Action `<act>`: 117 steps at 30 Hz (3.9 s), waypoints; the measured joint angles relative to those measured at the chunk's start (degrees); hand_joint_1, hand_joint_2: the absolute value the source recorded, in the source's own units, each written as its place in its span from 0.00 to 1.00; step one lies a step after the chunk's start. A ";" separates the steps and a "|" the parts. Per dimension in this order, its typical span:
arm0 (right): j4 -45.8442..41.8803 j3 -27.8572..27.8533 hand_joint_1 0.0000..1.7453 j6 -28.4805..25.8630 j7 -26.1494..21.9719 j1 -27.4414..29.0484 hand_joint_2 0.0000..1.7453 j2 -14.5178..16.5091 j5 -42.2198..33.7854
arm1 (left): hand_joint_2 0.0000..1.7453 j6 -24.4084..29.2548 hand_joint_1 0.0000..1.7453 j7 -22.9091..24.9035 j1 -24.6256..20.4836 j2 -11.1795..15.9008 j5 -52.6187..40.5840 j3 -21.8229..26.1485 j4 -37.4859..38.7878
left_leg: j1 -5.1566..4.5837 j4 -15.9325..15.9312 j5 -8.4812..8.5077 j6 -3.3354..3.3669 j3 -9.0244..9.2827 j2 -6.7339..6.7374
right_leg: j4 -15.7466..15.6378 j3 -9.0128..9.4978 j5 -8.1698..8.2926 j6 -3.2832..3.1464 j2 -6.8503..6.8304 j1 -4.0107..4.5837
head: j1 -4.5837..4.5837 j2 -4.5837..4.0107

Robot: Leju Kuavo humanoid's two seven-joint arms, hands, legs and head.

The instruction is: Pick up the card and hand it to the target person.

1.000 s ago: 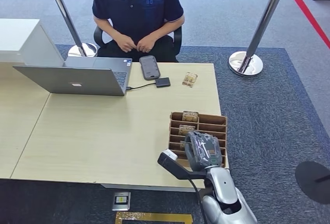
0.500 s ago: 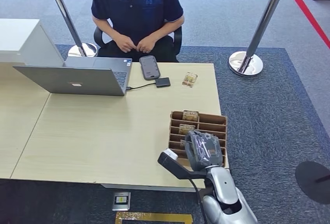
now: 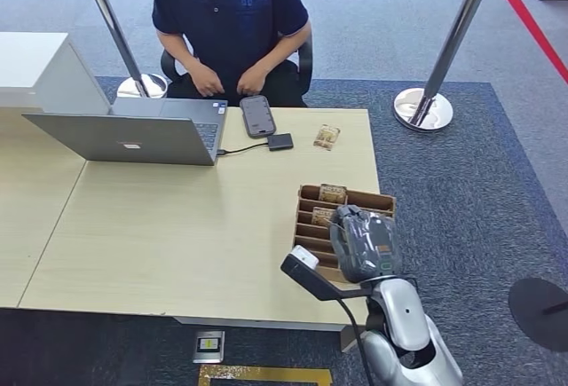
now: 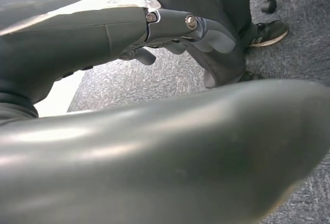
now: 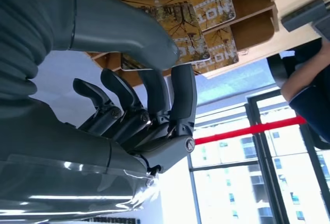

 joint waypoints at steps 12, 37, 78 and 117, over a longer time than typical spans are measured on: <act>-0.36 2.14 0.89 1.18 -3.32 -7.59 1.00 -0.19 -3.29 | 0.00 0.58 0.00 0.10 -0.01 -0.02 0.79 0.07 0.00 | 0.00 0.00 0.01 0.00 0.00 0.00 | 0.03 0.01 0.00 0.00 0.00 0.00 | 0.01 0.00; 22.14 6.13 0.85 3.97 -3.04 -32.34 1.00 12.16 -9.39 | 0.00 0.47 0.00 -0.09 -0.13 -0.05 -1.08 0.04 0.02 | 0.01 0.00 0.03 -0.02 -0.01 0.02 | 0.07 -0.01 0.01 -0.01 0.00 0.01 | 0.01 0.00; 38.82 7.75 0.00 -3.68 -0.80 -33.35 0.00 14.46 -6.42 | 0.00 0.32 0.00 -0.34 -0.05 0.03 -0.65 0.04 0.02 | 0.01 0.01 0.02 -0.02 -0.01 0.02 | 0.04 -0.04 0.01 -0.01 0.00 0.01 | 0.00 0.00; 55.59 -93.84 0.00 -15.43 3.89 3.55 0.00 9.25 -27.15 | 1.00 1.03 0.00 -0.09 0.18 -0.95 0.88 1.36 0.10 | 0.08 -0.08 -0.42 0.12 0.50 -0.07 | -0.20 0.57 -0.39 0.06 -0.08 0.04 | 0.02 0.00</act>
